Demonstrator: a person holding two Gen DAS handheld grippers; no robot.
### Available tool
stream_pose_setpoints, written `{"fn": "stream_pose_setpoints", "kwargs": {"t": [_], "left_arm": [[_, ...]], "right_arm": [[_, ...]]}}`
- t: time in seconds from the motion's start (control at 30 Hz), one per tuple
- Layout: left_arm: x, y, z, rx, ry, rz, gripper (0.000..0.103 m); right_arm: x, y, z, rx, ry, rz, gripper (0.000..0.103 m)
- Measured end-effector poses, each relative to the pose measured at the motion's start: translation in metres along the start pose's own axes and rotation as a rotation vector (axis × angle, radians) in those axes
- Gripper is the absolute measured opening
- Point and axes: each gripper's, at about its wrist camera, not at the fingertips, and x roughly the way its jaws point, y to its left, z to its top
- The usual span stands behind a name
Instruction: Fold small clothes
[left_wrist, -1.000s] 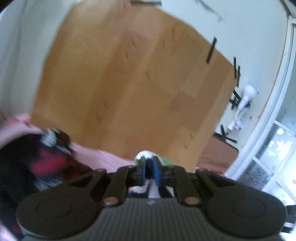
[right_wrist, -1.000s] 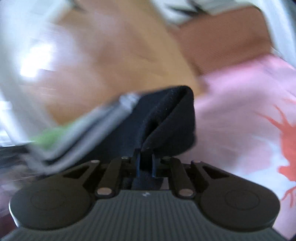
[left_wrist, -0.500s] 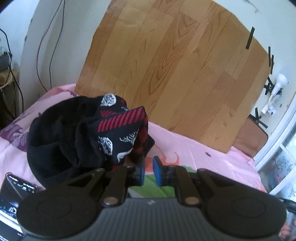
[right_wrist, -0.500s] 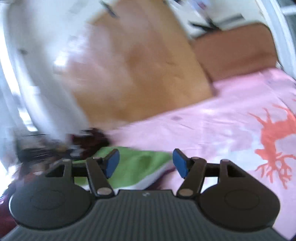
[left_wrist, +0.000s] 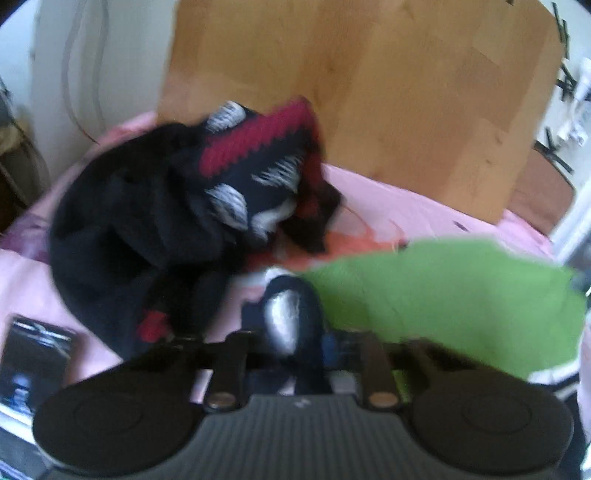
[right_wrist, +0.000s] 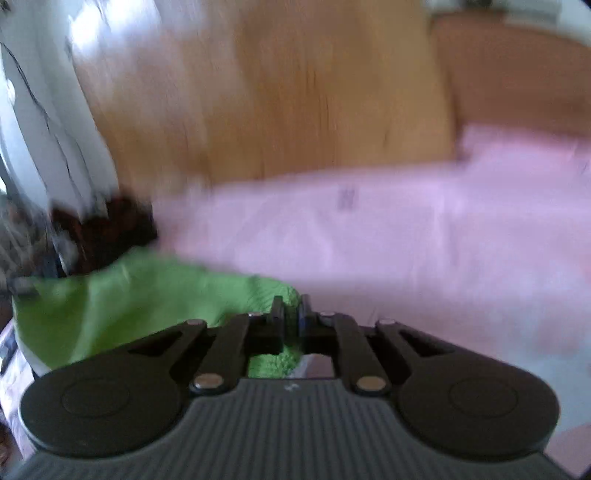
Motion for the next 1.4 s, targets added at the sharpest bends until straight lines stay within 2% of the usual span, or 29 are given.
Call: {"fn": "stream_pose_setpoints", "kwargs": {"t": [0.07,0.1,0.17,0.23,0.27,0.3,0.33,0.4,0.43,0.47,0.5,0.57,0.67,0.7,0.77,0.8,0.83,0.87,0.9,0.97,1.03,1.23,1.3,1.4], "left_arm": [[-0.005,-0.019,-0.003,0.049,-0.020,-0.079,0.016],[-0.010,-0.034,-0.005,0.101,-0.035,-0.127,0.016],[-0.014,-0.060,-0.007,0.199,-0.051,-0.168,0.019],[-0.009,-0.082,-0.008,0.281,-0.047,-0.164,0.029],[-0.004,-0.088,-0.006,0.314,-0.042,-0.153,0.034],[0.002,-0.093,-0.004,0.338,-0.037,-0.125,0.047],[0.007,-0.096,0.000,0.347,-0.031,-0.094,0.054],[0.011,-0.097,0.010,0.339,-0.022,-0.082,0.059],[0.013,-0.095,0.017,0.332,-0.024,-0.097,0.070],[0.014,-0.093,0.021,0.332,-0.024,-0.106,0.078],[0.018,-0.095,0.025,0.335,-0.018,-0.108,0.092],[0.030,-0.096,0.028,0.354,0.008,-0.123,0.095],[0.045,-0.108,0.017,0.413,0.076,-0.128,0.095],[0.051,-0.110,0.010,0.429,0.104,-0.126,0.094],[0.059,-0.111,-0.001,0.442,0.157,-0.133,0.072],[0.061,-0.111,-0.007,0.447,0.178,-0.140,0.045],[0.060,-0.110,-0.012,0.444,0.187,-0.150,0.023],[0.055,-0.110,-0.017,0.444,0.173,-0.155,0.013],[0.047,-0.111,-0.021,0.452,0.147,-0.152,0.009],[0.029,-0.116,-0.024,0.472,0.067,-0.126,0.008],[0.006,-0.120,-0.023,0.472,-0.029,-0.137,0.008],[-0.076,-0.142,0.009,0.434,-0.375,-0.102,0.006],[-0.109,-0.147,0.020,0.395,-0.488,-0.119,0.006],[-0.157,-0.158,0.023,0.371,-0.649,-0.106,0.006]], "right_arm": [[-0.040,-0.013,0.009,0.049,-0.127,-0.006,0.009],[-0.067,-0.016,0.012,0.040,-0.196,-0.041,0.009],[-0.102,-0.016,0.006,-0.012,-0.265,-0.135,0.010],[-0.119,-0.021,-0.007,-0.054,-0.252,-0.228,0.012],[-0.121,-0.028,-0.016,-0.056,-0.211,-0.280,0.018],[-0.121,-0.039,-0.024,-0.039,-0.177,-0.317,0.025],[-0.120,-0.051,-0.032,-0.008,-0.127,-0.361,0.029],[-0.118,-0.070,-0.041,0.055,-0.067,-0.417,0.034],[-0.116,-0.071,-0.042,0.076,-0.073,-0.406,0.036],[-0.119,-0.074,-0.040,0.096,-0.094,-0.363,0.048],[-0.122,-0.075,-0.037,0.101,-0.107,-0.320,0.063],[-0.111,-0.068,-0.028,0.067,-0.097,-0.224,0.072],[-0.071,-0.045,-0.022,-0.035,0.000,-0.131,0.074],[-0.061,-0.042,-0.021,-0.059,0.041,-0.112,0.074],[-0.033,-0.038,-0.023,-0.099,0.133,-0.076,0.074],[-0.022,-0.038,-0.026,-0.112,0.182,-0.061,0.073],[-0.017,-0.039,-0.028,-0.118,0.221,-0.047,0.072],[-0.013,-0.037,-0.032,-0.133,0.264,-0.029,0.062],[-0.019,-0.030,-0.035,-0.162,0.271,-0.031,0.040],[-0.031,-0.015,-0.040,-0.241,0.246,-0.055,0.014],[-0.051,0.000,-0.040,-0.267,0.166,-0.079,0.014],[-0.120,0.060,-0.028,-0.529,-0.179,-0.235,0.013],[-0.141,0.071,-0.016,-0.540,-0.281,-0.242,0.013],[-0.179,0.090,0.002,-0.542,-0.464,-0.243,0.013]]}}
